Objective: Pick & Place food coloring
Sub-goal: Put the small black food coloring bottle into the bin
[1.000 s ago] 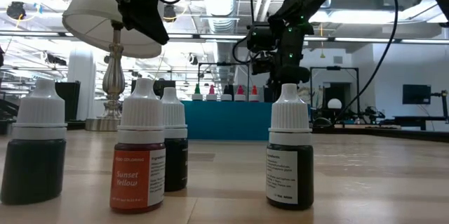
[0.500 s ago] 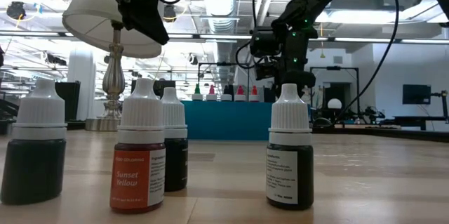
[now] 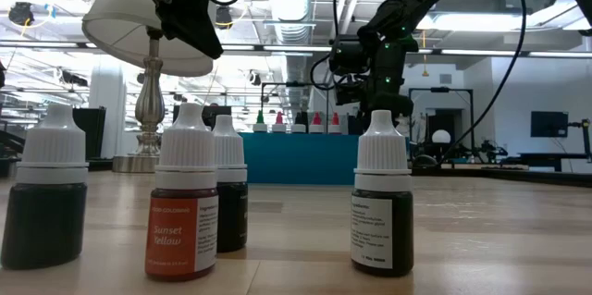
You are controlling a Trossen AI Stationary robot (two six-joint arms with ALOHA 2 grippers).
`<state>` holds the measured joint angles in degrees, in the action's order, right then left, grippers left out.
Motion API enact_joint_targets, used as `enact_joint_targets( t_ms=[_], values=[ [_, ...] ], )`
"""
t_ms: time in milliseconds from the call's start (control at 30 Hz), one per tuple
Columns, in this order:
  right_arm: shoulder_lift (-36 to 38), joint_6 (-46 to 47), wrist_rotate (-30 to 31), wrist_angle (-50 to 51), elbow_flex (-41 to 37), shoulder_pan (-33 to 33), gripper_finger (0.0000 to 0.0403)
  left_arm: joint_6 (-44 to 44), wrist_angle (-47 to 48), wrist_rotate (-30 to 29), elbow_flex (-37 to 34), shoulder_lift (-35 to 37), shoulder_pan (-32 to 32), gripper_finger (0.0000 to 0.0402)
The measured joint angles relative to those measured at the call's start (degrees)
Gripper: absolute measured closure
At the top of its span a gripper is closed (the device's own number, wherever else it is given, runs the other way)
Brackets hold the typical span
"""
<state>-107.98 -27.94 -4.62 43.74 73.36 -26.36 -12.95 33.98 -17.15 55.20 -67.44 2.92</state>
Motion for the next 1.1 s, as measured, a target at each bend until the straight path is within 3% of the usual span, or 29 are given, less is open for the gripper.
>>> enact_joint_targets(
  t_ms=[700,1100],
  values=[
    [-0.3,-0.5,0.2,1.0,-0.2,0.0,0.0295,0.1,0.0,0.0,0.0,0.0,0.0,0.0288],
    [-0.3,-1.1,0.2,4.9,4.0,0.1,0.0268,0.1,0.0,0.0,0.0,0.0,0.0,0.0288]
  ],
)
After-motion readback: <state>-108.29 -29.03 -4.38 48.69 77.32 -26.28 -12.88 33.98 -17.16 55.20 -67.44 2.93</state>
